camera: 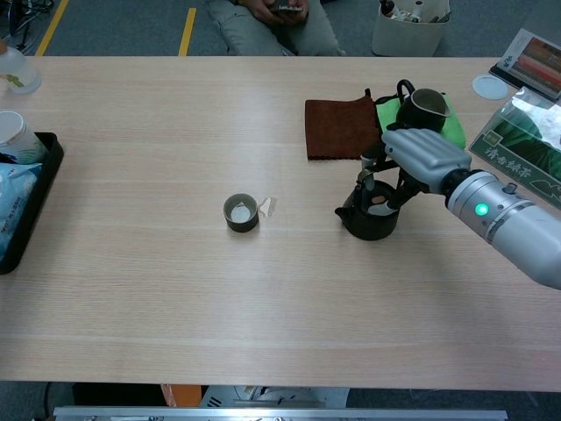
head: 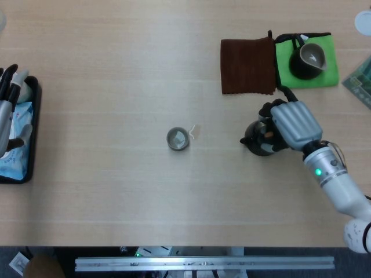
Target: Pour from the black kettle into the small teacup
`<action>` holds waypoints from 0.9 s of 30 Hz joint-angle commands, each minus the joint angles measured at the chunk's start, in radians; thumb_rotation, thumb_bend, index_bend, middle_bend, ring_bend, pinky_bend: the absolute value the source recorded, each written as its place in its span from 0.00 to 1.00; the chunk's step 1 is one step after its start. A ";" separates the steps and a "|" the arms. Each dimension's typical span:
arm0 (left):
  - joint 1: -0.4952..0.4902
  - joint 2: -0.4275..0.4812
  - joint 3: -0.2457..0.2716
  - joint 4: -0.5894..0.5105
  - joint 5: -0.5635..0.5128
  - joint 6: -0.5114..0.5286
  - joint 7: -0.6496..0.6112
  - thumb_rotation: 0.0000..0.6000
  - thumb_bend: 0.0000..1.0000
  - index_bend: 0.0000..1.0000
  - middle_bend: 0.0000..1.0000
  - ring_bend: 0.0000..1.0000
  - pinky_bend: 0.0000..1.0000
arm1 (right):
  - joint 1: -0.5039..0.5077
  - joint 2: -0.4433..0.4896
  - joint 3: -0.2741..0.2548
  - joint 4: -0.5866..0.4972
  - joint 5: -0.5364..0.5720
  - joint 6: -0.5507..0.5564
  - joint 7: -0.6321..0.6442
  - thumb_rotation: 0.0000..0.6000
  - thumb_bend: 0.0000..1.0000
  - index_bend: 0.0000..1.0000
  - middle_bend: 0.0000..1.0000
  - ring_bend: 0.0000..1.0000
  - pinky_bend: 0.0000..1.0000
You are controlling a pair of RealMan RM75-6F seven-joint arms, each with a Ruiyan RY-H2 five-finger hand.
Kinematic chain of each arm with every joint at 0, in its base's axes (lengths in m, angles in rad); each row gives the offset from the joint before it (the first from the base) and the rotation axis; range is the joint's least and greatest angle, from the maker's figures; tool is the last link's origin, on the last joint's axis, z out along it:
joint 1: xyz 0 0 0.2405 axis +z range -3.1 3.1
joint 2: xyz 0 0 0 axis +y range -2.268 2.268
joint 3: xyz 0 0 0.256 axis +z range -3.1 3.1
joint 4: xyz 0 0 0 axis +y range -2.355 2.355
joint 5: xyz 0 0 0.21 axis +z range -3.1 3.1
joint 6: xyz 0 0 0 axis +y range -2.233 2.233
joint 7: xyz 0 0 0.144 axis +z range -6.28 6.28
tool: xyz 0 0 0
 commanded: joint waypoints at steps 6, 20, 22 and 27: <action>-0.001 0.001 -0.001 -0.003 0.002 0.000 0.002 1.00 0.30 0.00 0.04 0.00 0.04 | -0.001 0.015 -0.016 -0.026 -0.025 0.017 -0.041 0.98 0.00 0.36 0.33 0.22 0.00; 0.007 0.013 -0.001 -0.002 0.011 0.010 -0.015 1.00 0.30 0.00 0.04 0.00 0.04 | -0.013 0.059 -0.037 -0.071 -0.069 0.058 -0.089 1.00 0.00 0.00 0.02 0.00 0.00; 0.012 0.014 0.001 0.000 0.023 0.018 -0.023 1.00 0.30 0.00 0.04 0.00 0.04 | -0.026 0.075 -0.041 -0.086 -0.082 0.091 -0.109 1.00 0.00 0.00 0.02 0.00 0.00; 0.036 -0.004 0.006 0.016 0.069 0.071 -0.041 1.00 0.30 0.00 0.05 0.00 0.04 | -0.074 0.140 -0.053 -0.143 -0.101 0.167 -0.115 1.00 0.02 0.00 0.06 0.00 0.00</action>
